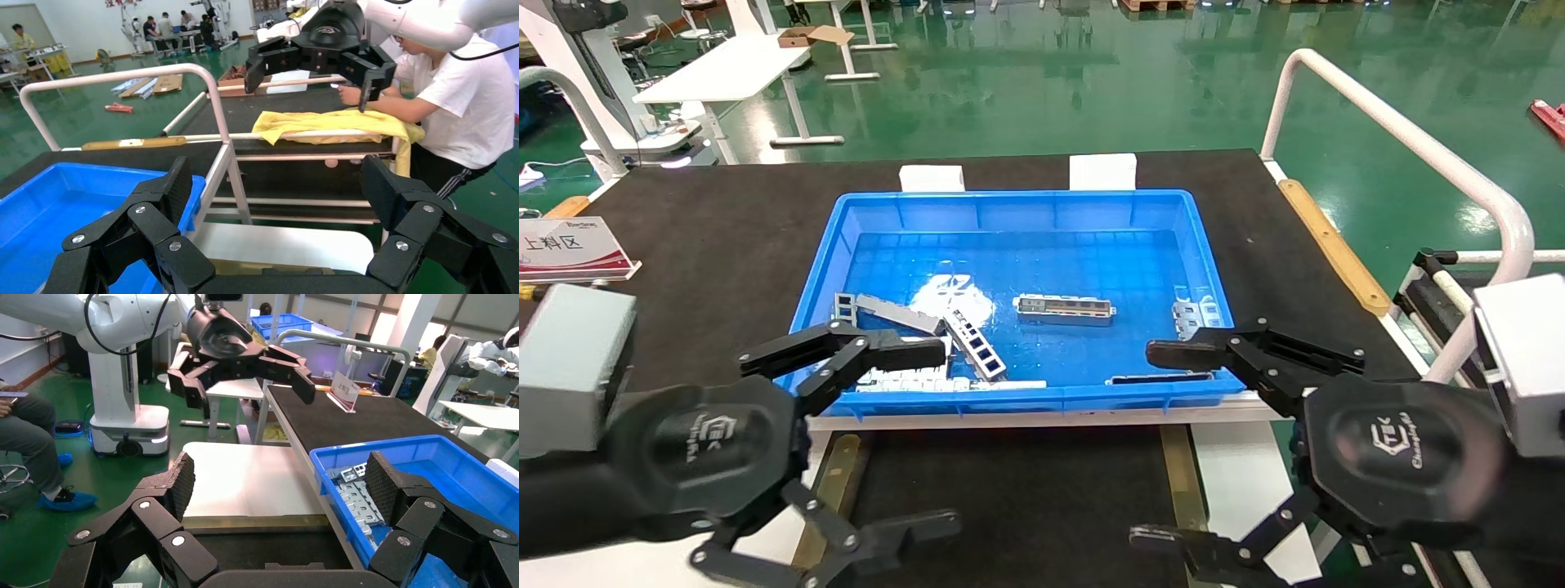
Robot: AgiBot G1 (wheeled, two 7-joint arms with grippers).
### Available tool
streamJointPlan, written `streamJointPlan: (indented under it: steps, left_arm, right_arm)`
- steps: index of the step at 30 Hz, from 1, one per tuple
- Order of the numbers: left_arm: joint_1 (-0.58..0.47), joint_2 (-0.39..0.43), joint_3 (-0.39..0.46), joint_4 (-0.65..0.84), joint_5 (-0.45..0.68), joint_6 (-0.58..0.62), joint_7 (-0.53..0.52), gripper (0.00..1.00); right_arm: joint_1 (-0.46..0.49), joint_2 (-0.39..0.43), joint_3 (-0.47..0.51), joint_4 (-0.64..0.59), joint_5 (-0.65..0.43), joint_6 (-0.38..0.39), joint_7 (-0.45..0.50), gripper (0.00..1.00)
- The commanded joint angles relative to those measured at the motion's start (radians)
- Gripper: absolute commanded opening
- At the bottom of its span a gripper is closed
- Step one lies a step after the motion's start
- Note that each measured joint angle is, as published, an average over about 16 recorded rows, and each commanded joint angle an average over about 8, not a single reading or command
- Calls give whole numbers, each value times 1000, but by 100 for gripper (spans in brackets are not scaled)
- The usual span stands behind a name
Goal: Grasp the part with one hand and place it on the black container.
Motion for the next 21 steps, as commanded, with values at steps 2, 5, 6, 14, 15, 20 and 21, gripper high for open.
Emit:
streamJointPlan:
  steps: [2, 5, 6, 14, 15, 20, 21]
  left_arm:
    - [-4, 17, 7, -2, 19, -21, 4, 100]
    - [-14, 41, 19, 9, 50, -48, 16, 100]
    - [-19, 50, 23, 16, 62, -57, 19, 100]
    - [-84, 151, 67, 137, 172, -128, 79, 100]
    - [-95, 167, 73, 161, 186, -137, 89, 100]
    - [-157, 248, 101, 298, 251, -175, 150, 100]
    - [-170, 263, 106, 326, 262, -181, 164, 100]
  right_arm:
    - [0, 0, 0, 0, 0, 0, 0, 100]
    - [0, 0, 0, 0, 0, 0, 0, 100]
    - [0, 0, 0, 0, 0, 0, 0, 100]
    - [0, 0, 0, 0, 0, 0, 0, 100]
    - [0, 0, 0, 0, 0, 0, 0, 100]
    - [0, 0, -1, 0, 0, 0, 0, 100]
    - [0, 0, -1, 0, 0, 0, 0, 100]
